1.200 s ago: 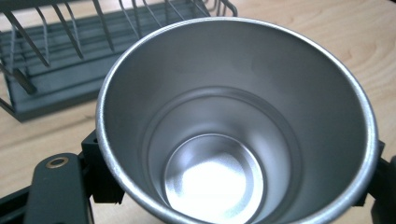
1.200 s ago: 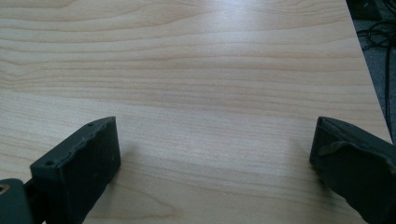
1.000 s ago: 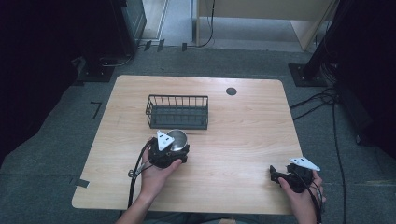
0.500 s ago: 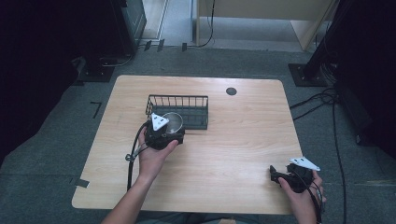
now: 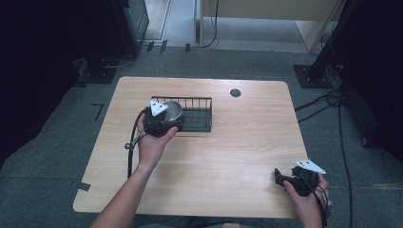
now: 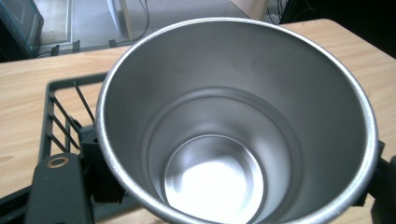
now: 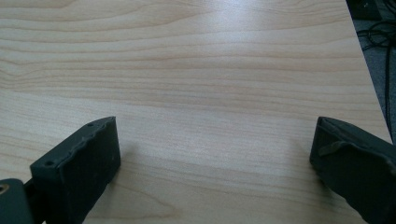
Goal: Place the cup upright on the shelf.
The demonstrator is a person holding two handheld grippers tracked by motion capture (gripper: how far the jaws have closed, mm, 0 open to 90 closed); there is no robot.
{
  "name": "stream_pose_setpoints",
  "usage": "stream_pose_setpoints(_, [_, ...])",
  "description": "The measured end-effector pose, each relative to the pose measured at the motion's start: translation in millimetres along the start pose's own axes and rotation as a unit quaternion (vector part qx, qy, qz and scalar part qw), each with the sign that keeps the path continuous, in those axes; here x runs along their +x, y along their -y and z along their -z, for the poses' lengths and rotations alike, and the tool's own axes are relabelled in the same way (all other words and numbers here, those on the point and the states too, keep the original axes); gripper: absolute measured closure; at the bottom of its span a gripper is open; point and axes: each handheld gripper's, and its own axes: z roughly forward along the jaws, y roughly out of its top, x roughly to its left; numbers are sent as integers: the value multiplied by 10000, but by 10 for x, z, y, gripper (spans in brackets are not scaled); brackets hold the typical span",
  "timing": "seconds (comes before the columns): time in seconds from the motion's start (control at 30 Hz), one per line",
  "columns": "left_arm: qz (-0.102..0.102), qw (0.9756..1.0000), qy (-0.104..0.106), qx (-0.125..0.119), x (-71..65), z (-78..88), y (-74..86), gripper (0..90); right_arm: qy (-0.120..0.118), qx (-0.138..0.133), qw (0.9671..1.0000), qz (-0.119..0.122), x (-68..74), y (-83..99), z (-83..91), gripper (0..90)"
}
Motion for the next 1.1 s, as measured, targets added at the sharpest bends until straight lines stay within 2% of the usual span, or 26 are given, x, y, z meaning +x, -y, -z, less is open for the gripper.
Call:
stream_pose_setpoints(0.13, [29, 10000, -51, 5, 55, -49, -97, 189, -1, 1, 10000, 1, 0, 0, 0, 10])
stream_pose_setpoints(0.53, [156, 9989, -429, -77, 276, -255, -297, 189, -2, 0, 10000, 0, 0, 0, 0, 10])
stream_pose_setpoints(0.63, [226, 9985, -489, -69, 300, -317, -308, 189, -1, 1, 10000, 0, 0, 0, 0, 10])
stream_pose_setpoints(0.87, [241, 9979, -605, -65, 366, -476, -295, 189, -3, 0, 10000, 0, 0, 0, 0, 10])
stream_pose_setpoints(1.1, [187, 9971, -739, 12, 379, -611, -234, 189, -2, -1, 10000, 2, 0, 0, 0, 10])
